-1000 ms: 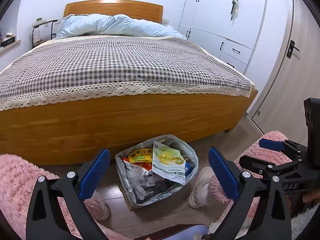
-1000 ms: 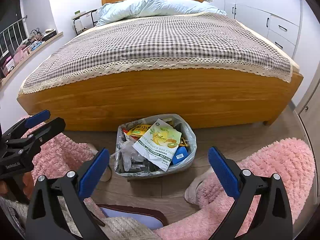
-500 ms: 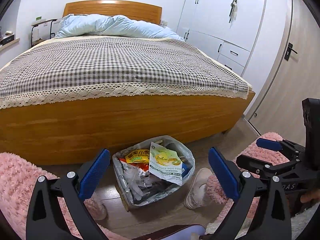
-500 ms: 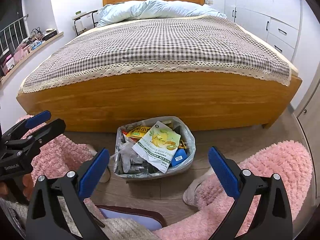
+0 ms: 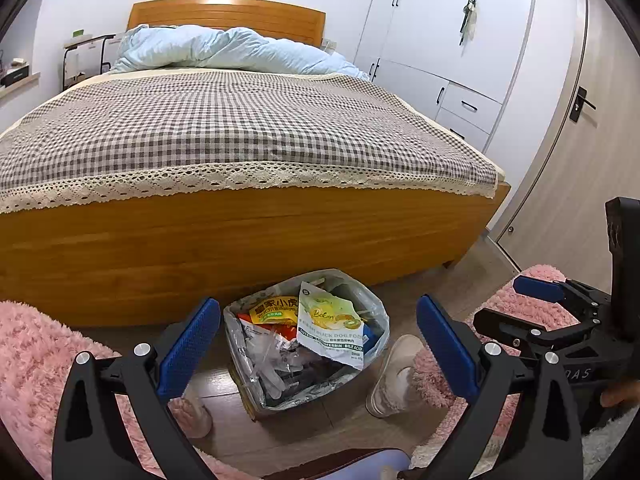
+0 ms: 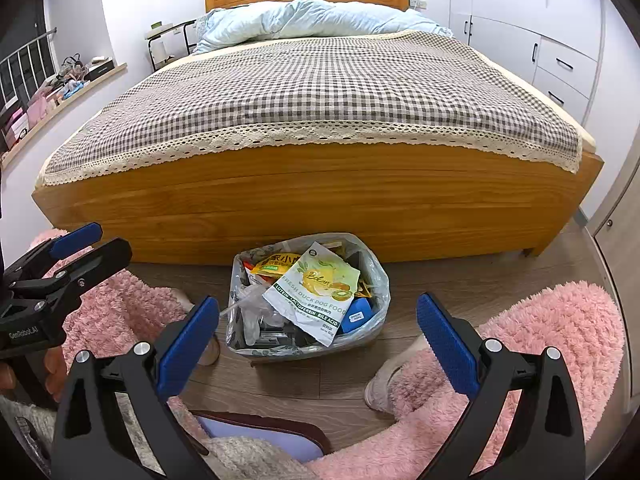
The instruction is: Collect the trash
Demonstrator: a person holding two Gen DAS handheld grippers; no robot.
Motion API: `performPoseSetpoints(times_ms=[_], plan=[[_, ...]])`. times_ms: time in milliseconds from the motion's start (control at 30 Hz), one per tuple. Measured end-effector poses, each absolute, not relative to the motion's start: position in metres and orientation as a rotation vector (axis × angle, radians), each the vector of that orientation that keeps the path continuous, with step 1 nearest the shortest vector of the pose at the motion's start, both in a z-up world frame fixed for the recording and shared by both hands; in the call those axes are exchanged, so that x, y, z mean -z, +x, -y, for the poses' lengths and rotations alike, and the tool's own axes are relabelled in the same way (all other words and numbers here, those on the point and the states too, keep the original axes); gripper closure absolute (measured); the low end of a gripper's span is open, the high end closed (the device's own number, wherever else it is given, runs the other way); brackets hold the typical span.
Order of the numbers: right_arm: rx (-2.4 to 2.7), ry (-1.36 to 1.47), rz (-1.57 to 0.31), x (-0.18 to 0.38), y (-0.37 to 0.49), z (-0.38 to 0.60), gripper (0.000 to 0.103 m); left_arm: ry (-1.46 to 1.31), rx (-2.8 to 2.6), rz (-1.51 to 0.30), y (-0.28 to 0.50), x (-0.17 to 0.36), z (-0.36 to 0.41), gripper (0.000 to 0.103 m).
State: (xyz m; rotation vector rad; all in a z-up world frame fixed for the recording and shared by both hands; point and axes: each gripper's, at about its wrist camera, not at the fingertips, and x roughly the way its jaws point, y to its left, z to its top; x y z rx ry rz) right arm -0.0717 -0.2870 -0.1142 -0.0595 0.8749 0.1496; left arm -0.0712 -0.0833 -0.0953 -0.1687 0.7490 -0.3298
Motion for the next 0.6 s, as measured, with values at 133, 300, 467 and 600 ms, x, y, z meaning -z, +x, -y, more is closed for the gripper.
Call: performPoseSetpoints(times_ms=[133, 300, 467, 600], plan=[[-0.151, -0.06, -0.873, 0.1142, -0.0713, 0.2873, 0.008, -0.17, 0.33, -0.748, -0.0711, 0.0957, 0.0832, 0.008], [-0.151, -0.061, -0.872, 0.1141, -0.0712, 0.2875, 0.008, -0.17, 0.331, -0.748, -0.0711, 0.096, 0.0822, 0.008], [-0.15, -0.06, -0.872, 0.1138, -0.071, 0.2883, 0.008, -0.169, 0.33, -0.746, -0.0711, 0.0964, 0.081, 0.008], [-0.15, -0.059, -0.871, 0.1136, -0.0706, 0.2884, 0.008, -0.168, 0.331, -0.745, -0.0711, 0.096, 0.0816, 0.008]])
